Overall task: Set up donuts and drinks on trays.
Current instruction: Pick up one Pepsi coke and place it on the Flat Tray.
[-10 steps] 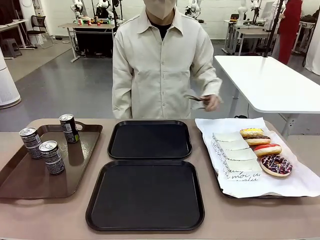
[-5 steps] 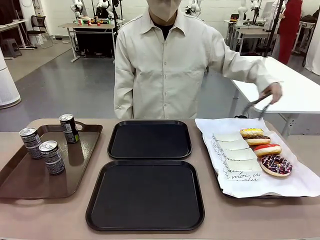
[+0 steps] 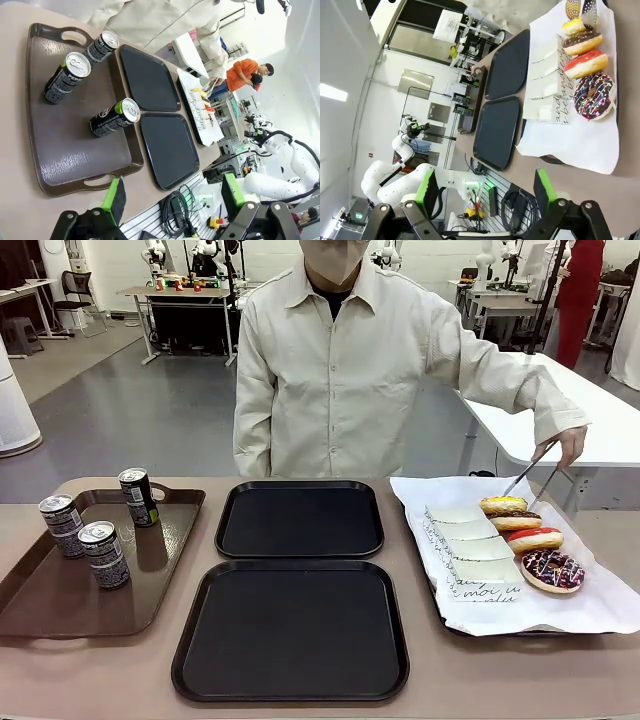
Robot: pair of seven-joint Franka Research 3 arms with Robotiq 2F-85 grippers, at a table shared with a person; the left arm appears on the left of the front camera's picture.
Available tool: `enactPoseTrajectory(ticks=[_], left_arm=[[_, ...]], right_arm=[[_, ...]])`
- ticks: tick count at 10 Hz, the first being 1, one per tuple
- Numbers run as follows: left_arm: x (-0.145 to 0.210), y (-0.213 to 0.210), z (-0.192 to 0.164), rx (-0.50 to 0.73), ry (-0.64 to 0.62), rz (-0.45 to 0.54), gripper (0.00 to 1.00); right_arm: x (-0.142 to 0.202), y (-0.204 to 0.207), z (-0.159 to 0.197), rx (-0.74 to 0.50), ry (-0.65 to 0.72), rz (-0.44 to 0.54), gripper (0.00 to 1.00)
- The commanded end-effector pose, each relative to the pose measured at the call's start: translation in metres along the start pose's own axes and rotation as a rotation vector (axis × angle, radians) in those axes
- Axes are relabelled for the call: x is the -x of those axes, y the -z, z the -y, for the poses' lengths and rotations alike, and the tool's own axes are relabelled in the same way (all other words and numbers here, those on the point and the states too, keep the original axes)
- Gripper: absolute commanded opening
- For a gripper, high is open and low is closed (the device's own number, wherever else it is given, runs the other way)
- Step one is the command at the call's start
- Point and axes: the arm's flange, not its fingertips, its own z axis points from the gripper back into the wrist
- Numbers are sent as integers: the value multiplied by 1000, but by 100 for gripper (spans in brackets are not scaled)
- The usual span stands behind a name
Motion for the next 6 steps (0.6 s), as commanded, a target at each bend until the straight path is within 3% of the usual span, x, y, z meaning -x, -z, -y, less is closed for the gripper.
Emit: enactPoseTrajectory(ticks=[1, 6], left_arm=[[-1, -1, 0, 4, 4, 14, 100], [-1, -1, 0, 4, 4, 14, 100]], right_arm=[[-4, 0, 1, -19, -22, 17, 100], [-4, 0, 1, -19, -22, 17, 100]])
